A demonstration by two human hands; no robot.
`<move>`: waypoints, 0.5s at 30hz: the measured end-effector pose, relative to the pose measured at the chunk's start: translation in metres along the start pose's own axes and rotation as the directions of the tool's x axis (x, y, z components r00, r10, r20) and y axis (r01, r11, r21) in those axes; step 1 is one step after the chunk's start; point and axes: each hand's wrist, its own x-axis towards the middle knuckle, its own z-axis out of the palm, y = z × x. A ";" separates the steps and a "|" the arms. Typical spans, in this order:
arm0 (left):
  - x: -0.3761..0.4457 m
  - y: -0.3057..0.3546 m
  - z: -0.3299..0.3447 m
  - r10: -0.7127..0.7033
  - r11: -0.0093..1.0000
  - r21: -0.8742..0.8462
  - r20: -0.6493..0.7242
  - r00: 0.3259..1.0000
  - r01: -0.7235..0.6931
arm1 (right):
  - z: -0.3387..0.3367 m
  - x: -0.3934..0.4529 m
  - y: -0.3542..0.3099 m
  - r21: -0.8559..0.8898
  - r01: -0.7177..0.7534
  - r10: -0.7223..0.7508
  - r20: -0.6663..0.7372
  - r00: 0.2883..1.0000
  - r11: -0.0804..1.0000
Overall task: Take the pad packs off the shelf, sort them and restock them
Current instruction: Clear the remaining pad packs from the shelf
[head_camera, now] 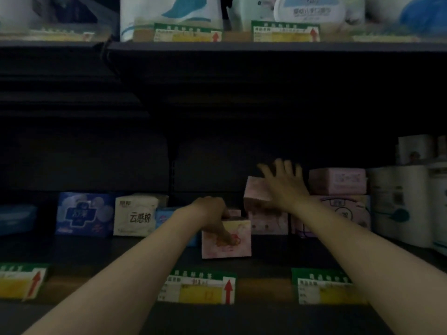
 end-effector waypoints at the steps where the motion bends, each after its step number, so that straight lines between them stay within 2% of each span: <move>1: -0.001 0.001 0.001 0.001 1.000 0.003 -0.007 1.000 -0.001 | 0.002 -0.002 -0.001 -0.008 0.024 -0.023 0.077 0.997 1.000; 4: -0.004 0.005 0.002 -0.022 1.000 0.022 -0.017 1.000 0.022 | 0.014 -0.007 -0.003 0.038 0.031 -0.041 0.272 0.962 0.999; 7: -0.005 0.009 0.003 -0.056 0.998 0.037 -0.021 0.998 0.057 | 0.013 -0.015 -0.002 0.156 0.015 -0.071 0.354 0.932 0.988; 12: -0.016 0.016 0.006 -0.135 0.988 0.075 -0.056 0.989 0.139 | -0.019 -0.041 -0.008 0.448 -0.059 -0.028 0.185 0.982 0.892; 14: -0.030 0.018 0.003 -0.176 0.983 -0.002 -0.245 0.953 0.182 | -0.033 -0.054 -0.013 0.572 -0.071 0.030 0.081 0.996 0.817; 15: -0.042 0.021 -0.002 -0.222 0.975 -0.091 -0.402 0.888 0.202 | -0.042 -0.061 -0.016 0.654 -0.065 0.083 0.003 0.997 0.754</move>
